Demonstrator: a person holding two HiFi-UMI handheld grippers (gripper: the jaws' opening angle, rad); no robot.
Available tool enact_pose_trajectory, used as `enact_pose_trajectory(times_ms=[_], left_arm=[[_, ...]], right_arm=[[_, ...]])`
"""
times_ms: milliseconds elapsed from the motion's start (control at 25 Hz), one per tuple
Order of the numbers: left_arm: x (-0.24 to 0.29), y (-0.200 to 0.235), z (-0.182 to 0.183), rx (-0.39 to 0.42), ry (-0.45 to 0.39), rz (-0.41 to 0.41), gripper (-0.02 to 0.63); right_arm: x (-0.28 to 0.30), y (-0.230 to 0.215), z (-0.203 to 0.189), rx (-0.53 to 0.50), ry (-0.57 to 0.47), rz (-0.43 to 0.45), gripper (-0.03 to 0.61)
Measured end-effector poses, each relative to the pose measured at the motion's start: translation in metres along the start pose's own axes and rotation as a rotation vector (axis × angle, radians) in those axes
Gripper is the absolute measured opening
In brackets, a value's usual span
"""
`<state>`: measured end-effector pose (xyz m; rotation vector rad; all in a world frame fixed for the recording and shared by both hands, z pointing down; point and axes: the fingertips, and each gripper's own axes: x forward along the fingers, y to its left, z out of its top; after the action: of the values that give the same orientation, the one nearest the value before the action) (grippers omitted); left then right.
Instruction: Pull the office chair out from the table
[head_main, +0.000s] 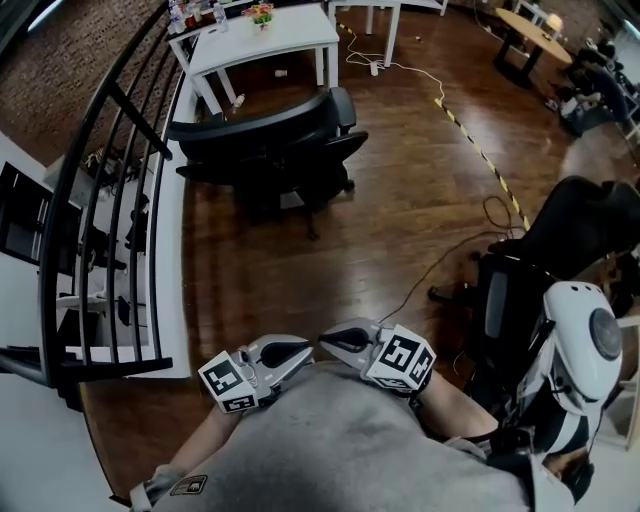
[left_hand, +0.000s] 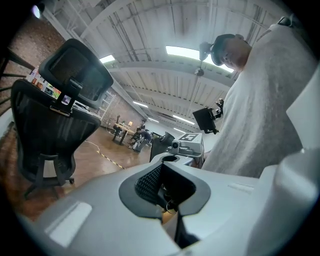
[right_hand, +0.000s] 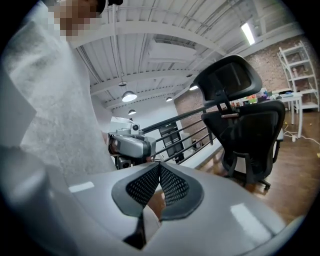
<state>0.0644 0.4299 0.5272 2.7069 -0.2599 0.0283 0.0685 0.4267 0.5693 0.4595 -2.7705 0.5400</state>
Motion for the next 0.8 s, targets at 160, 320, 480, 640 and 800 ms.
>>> enact_pose_trajectory(times_ms=[160,320,480,640,800], left_arm=[[-0.001,-0.008,-0.005,-0.022,0.011,0.002,0.000],[-0.004,-0.015,-0.012,-0.038,0.018,0.000,0.000],[-0.010,-0.017,-0.017,-0.049,0.013,0.009,0.000],[-0.015,-0.018,-0.020,-0.051,0.005,0.013,0.000],[-0.019,-0.014,-0.021,-0.047,-0.008,0.013,0.000]], right_arm=[[-0.006,0.006,-0.003,0.039,-0.003,0.008,0.008],[-0.007,0.017,-0.009,0.061,-0.011,0.025,0.008],[-0.002,0.024,-0.012,0.064,-0.011,0.035,0.006],[0.001,0.028,-0.011,0.060,-0.012,0.032,0.006],[0.006,0.027,-0.010,0.053,-0.015,0.022,0.006]])
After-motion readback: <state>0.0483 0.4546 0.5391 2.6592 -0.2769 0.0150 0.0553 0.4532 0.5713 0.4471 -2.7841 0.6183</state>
